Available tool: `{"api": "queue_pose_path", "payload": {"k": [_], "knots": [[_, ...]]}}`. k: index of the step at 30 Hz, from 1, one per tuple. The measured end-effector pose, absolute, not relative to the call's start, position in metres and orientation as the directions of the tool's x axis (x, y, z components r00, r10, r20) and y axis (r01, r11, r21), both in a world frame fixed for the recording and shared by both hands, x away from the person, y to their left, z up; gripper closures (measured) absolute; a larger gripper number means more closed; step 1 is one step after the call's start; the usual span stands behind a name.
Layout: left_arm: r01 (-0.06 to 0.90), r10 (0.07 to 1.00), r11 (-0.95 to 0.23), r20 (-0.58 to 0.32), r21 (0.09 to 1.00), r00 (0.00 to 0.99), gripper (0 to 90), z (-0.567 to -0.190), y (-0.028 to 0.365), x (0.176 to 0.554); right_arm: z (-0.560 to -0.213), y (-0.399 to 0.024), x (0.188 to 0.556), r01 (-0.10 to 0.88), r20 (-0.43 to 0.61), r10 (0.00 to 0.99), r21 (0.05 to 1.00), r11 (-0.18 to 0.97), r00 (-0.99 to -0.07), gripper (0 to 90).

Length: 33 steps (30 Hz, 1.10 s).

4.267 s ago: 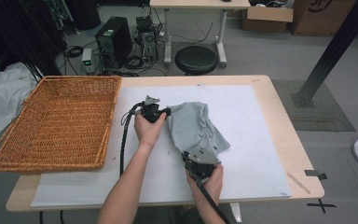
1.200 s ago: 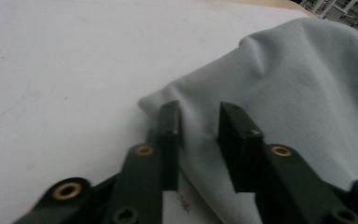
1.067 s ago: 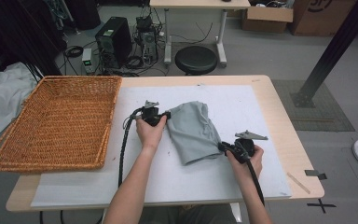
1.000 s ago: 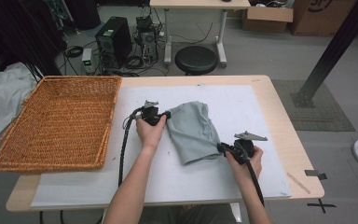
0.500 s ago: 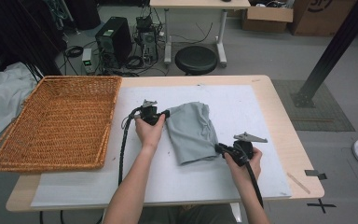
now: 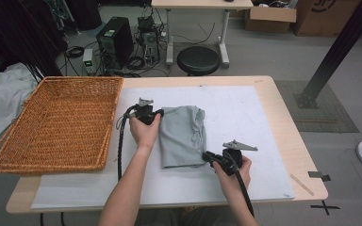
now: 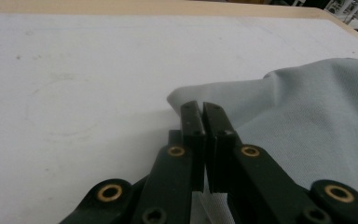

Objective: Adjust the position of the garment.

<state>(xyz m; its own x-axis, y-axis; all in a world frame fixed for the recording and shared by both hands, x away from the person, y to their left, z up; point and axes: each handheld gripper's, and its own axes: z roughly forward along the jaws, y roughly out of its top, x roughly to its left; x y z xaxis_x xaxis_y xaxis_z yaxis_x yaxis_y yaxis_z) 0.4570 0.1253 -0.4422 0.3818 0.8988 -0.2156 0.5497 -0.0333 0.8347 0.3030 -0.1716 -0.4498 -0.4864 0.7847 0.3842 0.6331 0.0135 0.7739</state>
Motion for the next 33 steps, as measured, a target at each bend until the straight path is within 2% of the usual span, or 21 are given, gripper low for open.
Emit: {"api": "queue_pose_path", "payload": {"k": [3, 4, 6, 9, 11, 13, 15, 19, 23, 26, 33], "knots": [[0.518, 0.908, -0.060, -0.169, 0.853, 0.383, 83.6, -0.440, 0.125, 0.455, -0.448, -0.169, 0.298, 0.625, 0.362, 0.799, 0.781, 0.021, -0.479, 79.7], [0.508, 0.907, -0.051, -0.173, 0.860, 0.383, 78.9, -0.439, 0.125, 0.455, -0.447, -0.169, 0.297, 0.623, 0.363, 0.799, 0.782, 0.018, -0.479, 78.0], [0.506, 0.913, -0.049, -0.168, 0.861, 0.372, 61.3, -0.436, 0.125, 0.453, -0.444, -0.171, 0.294, 0.612, 0.352, 0.802, 0.790, 0.022, -0.483, 68.7], [0.478, 0.910, -0.043, -0.163, 0.877, 0.381, 57.0, -0.429, 0.125, 0.446, -0.440, -0.178, 0.291, 0.590, 0.338, 0.816, 0.808, 0.004, -0.468, 64.0], [0.456, 0.915, -0.053, -0.140, 0.888, 0.379, 48.2, -0.424, 0.124, 0.440, -0.436, -0.185, 0.291, 0.575, 0.335, 0.821, 0.818, -0.011, -0.462, 60.2], [0.438, 0.913, -0.042, -0.144, 0.898, 0.382, 43.6, -0.420, 0.124, 0.434, -0.434, -0.192, 0.292, 0.560, 0.323, 0.831, 0.829, -0.017, -0.453, 57.6], [0.428, 0.915, -0.030, -0.148, 0.903, 0.376, 34.9, -0.416, 0.124, 0.427, -0.430, -0.201, 0.295, 0.547, 0.313, 0.841, 0.837, -0.025, -0.441, 52.3], [0.410, 0.919, -0.027, -0.139, 0.912, 0.368, 28.6, -0.411, 0.126, 0.411, -0.424, -0.219, 0.303, 0.505, 0.279, 0.865, 0.863, -0.035, -0.417, 44.9], [0.385, 0.929, -0.013, -0.132, 0.923, 0.347, 24.8, -0.410, 0.129, 0.394, -0.423, -0.234, 0.312, 0.473, 0.273, 0.882, 0.879, -0.066, -0.384, 43.1], [0.374, 0.933, 0.002, -0.136, 0.927, 0.332, 21.6, -0.412, 0.134, 0.383, -0.425, -0.246, 0.319, 0.456, 0.246, 0.903, 0.888, -0.064, -0.351, 38.3], [0.383, 0.937, 0.041, -0.168, 0.923, 0.306, 15.4, -0.428, 0.147, 0.360, -0.433, -0.266, 0.337, 0.439, 0.218, 0.922, 0.897, -0.060, -0.319, 32.9]]}}
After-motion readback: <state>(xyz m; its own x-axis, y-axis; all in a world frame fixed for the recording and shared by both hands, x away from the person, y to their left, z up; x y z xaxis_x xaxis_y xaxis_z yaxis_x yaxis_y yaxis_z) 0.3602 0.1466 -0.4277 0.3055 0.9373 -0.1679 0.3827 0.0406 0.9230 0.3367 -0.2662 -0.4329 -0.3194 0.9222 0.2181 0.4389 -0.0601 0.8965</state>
